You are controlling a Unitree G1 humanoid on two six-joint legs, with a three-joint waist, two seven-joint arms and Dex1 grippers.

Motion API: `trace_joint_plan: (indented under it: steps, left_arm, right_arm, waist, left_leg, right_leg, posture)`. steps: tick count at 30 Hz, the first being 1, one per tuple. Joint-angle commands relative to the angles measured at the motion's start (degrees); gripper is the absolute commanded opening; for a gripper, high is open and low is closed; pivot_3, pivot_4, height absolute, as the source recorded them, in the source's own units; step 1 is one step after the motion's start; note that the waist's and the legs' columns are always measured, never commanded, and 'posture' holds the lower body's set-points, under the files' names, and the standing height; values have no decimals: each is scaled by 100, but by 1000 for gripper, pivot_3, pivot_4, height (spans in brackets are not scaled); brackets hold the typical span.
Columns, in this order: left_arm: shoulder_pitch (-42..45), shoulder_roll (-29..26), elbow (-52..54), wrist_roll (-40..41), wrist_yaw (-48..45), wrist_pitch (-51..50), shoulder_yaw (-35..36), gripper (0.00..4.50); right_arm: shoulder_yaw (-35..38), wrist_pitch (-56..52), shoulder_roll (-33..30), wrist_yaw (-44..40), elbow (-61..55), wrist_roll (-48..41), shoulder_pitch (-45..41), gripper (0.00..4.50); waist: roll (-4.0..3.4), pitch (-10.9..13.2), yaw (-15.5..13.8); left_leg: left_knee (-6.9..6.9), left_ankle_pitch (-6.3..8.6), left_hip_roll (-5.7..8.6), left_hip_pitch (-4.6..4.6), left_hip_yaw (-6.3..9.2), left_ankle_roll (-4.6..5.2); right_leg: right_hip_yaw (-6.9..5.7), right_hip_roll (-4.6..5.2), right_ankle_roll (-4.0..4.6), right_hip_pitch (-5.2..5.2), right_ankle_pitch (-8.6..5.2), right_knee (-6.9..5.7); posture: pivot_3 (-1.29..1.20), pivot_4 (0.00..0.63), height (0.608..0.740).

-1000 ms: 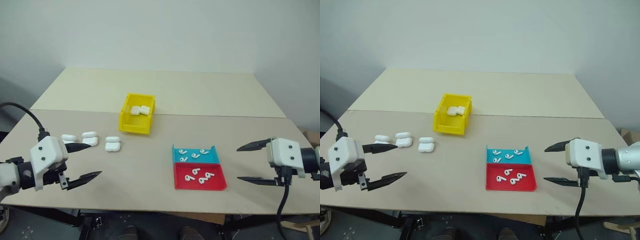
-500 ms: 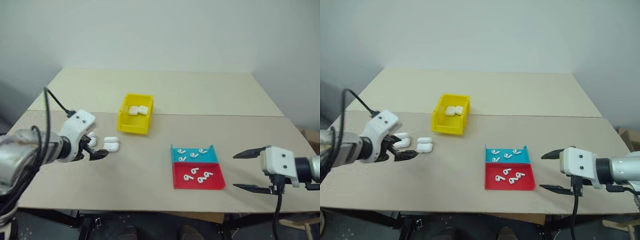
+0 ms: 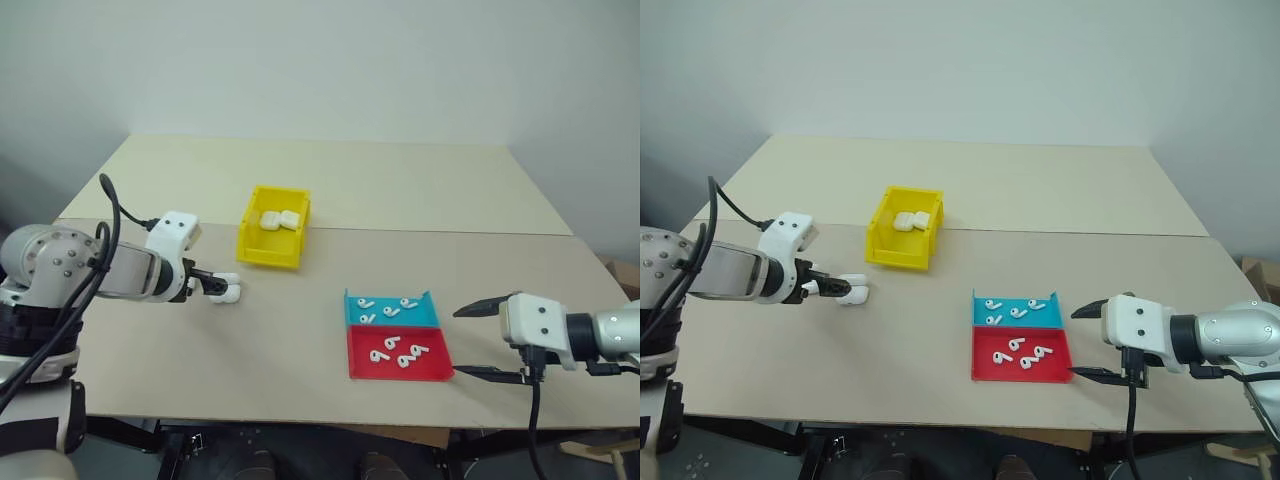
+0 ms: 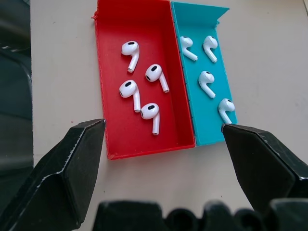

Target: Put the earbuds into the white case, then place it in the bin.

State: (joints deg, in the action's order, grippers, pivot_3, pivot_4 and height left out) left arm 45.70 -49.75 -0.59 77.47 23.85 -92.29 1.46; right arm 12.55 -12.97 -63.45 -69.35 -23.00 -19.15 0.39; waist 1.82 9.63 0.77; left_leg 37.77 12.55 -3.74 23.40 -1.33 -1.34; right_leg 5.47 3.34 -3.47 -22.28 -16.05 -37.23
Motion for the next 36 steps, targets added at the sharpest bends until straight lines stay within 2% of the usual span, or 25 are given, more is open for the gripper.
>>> trace_joint_plan:
  steps: [1,4,6,9,16,21,25,36]
  left_arm:
    - [180,153,-184,1102,1329,-21,16,4500]
    - [19,-105,-195,2547,2534,717,-460,4500]
    - [-53,-234,-43,3221,3234,1232,-844,4500]
    - [-76,-200,-50,3553,3799,1717,-1078,4500]
    - [66,-170,-14,3553,4211,1978,-1514,4500]
    - [146,31,-417,3553,3995,1979,-1447,4500]
    - [316,7,-621,3371,4005,1977,-1587,4500]
    - [423,543,-1066,2695,3739,1842,-1499,4500]
  right_arm:
    - [84,74,16,42,-42,-3,-80,4457]
    - [109,63,7,38,-66,-24,-48,4457]
    - [118,75,13,44,-74,-14,-15,4457]
    - [118,63,14,57,-91,-13,8,4457]
    - [104,58,-6,67,-86,-19,15,4457]
    - [85,61,-13,81,-87,6,12,4457]
    - [110,28,-35,87,-118,18,47,4457]
    - [274,-27,-65,107,-229,20,222,4457]
  waist:
    - [0,0,-4]
    - [0,0,-3]
    - [0,0,4]
    - [0,0,-16]
    - [-1,0,-74]
    - [-1,-1,-116]
    - [-1,-1,-132]
    - [-1,0,-142]
  left_leg:
    - [0,0,1,1,0,0]
    - [0,-1,1,0,3,-1]
    - [0,-1,2,-1,4,-3]
    - [0,-2,5,-6,3,-8]
    - [-1,-12,13,-9,3,-23]
    - [-1,-12,15,-8,3,-25]
    - [-1,-13,15,-7,4,-25]
    - [-1,-13,16,-3,5,-26]
  right_leg:
    - [0,0,0,0,0,-1]
    - [0,1,1,0,1,-3]
    - [1,5,2,-1,3,-5]
    - [2,6,2,1,3,-11]
    - [-1,6,3,4,4,-9]
    - [-1,6,3,5,4,-5]
    - [-2,6,3,5,4,-4]
    - [-4,7,2,5,4,0]
  posture:
    - [0,150,740]
    - [0,150,740]
    - [0,150,740]
    - [0,150,740]
    - [0,150,740]
    - [0,150,740]
    - [0,150,740]
    - [0,150,740]
